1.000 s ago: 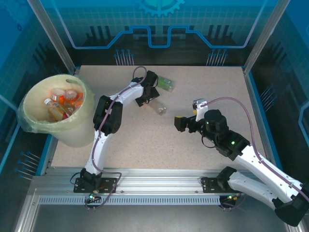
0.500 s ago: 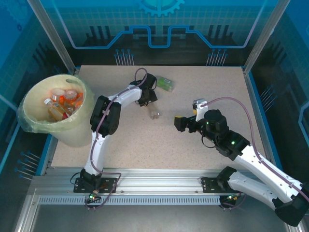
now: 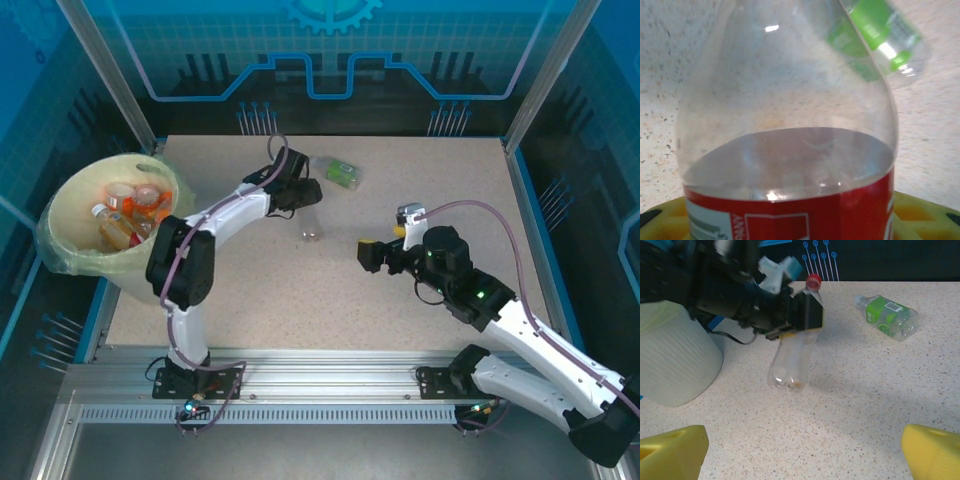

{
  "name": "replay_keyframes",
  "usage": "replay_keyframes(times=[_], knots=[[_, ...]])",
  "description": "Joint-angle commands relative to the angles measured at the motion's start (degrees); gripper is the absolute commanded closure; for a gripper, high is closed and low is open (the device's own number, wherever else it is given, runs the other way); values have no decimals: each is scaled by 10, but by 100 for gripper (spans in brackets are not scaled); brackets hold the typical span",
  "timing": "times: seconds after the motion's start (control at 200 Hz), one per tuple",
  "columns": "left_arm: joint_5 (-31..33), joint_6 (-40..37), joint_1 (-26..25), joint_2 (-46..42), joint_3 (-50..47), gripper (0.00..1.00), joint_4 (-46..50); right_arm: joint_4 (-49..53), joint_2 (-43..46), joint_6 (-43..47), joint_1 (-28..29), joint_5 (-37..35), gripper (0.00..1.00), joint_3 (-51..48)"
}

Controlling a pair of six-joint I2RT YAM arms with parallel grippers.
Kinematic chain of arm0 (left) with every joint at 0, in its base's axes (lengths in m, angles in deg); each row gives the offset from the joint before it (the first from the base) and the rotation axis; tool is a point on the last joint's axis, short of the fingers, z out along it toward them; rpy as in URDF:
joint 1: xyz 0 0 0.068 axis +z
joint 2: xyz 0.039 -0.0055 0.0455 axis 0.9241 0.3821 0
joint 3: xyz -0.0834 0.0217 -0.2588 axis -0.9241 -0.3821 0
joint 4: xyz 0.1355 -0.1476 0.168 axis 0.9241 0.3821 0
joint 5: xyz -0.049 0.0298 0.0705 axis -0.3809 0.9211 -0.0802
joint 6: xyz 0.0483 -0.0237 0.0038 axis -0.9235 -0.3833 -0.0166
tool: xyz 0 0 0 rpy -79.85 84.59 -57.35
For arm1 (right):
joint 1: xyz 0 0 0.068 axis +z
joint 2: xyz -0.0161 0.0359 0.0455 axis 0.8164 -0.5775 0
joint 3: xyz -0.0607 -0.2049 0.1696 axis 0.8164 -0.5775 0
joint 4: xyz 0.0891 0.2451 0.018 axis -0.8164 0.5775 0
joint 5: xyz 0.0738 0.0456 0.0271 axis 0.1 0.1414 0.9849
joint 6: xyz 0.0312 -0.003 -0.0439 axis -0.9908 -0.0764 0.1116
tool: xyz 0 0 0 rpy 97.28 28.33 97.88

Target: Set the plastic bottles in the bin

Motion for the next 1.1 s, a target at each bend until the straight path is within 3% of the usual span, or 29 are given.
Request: replay_keyframes(times=[0.0, 0.395, 0.54, 0.635, 0.775, 0.89, 1.096], knots=[[-2, -43, -4, -81, -16, 55, -23, -24, -2, -3, 7, 7, 0, -4], [8, -95, 16, -285, -33, 54, 19, -55, -8, 7, 7, 3, 0, -9], [-72, -74, 66, -365, -36, 54, 34, -51, -15, 20, 7, 3, 0, 0], [-82, -74, 95, -410, -29, 54, 54, -53, -23, 22, 7, 3, 0, 5], [-48, -113, 122, -450, 3, 53, 113, -56, -39, 24, 7, 10, 0, 12], [23, -151, 137, -466, 36, 54, 171, -57, -52, 26, 7, 14, 0, 18], [120, -184, 187, -497, 34, 55, 187, -61, -74, 29, 7, 21, 0, 31]])
